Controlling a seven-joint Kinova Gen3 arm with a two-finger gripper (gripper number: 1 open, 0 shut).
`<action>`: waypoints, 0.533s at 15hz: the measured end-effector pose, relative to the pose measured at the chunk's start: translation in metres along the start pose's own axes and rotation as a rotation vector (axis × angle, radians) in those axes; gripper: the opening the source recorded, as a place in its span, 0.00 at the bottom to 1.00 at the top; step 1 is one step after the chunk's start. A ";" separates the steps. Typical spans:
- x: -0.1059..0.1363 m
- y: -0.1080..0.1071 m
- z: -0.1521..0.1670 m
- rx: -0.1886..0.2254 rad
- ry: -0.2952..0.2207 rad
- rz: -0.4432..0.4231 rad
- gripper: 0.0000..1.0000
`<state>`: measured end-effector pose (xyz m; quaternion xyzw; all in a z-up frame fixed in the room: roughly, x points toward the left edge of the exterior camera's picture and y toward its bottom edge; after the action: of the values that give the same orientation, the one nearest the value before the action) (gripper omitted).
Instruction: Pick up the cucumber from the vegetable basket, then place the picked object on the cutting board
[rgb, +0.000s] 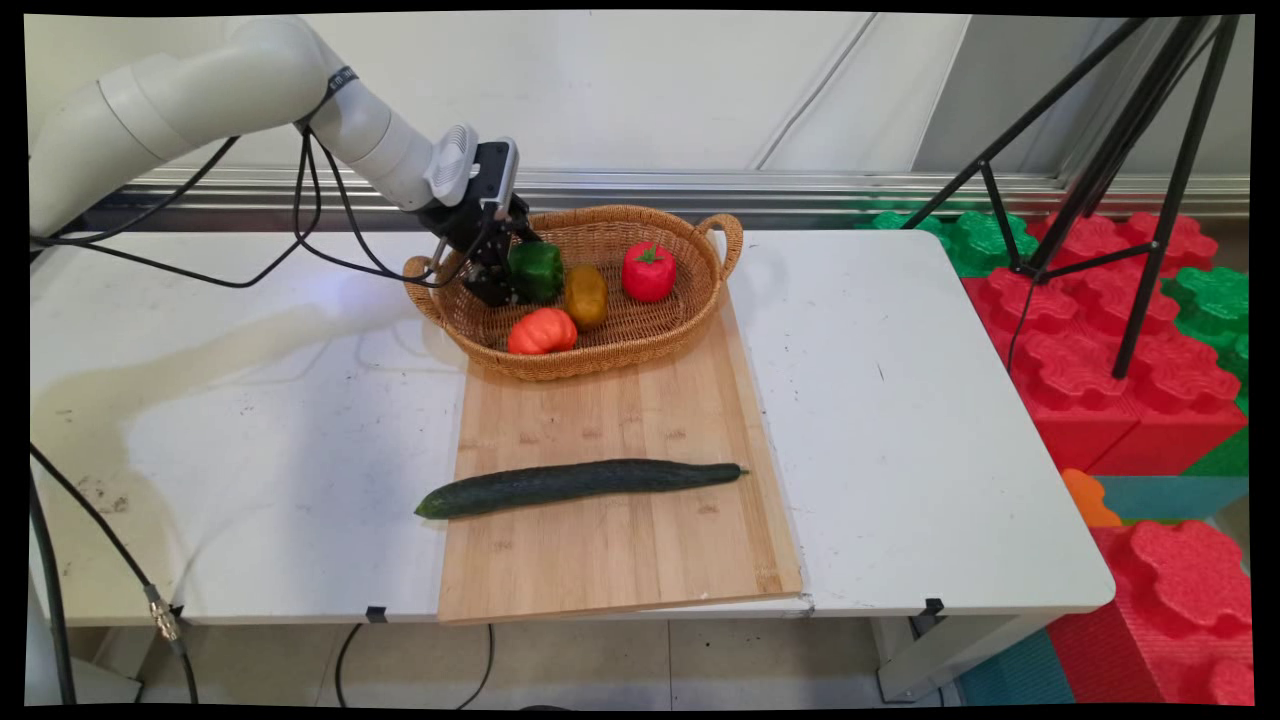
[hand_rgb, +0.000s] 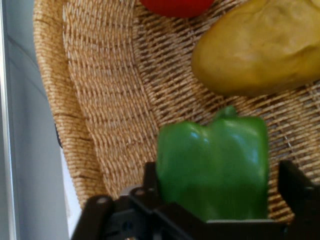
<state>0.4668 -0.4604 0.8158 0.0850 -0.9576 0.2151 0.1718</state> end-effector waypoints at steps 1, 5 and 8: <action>0.000 0.000 0.001 0.000 0.001 0.005 1.00; 0.001 -0.001 0.004 0.003 0.009 0.021 0.00; 0.000 -0.001 0.002 0.006 0.013 0.022 0.00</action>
<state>0.4663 -0.4628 0.8144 0.0734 -0.9567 0.2204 0.1755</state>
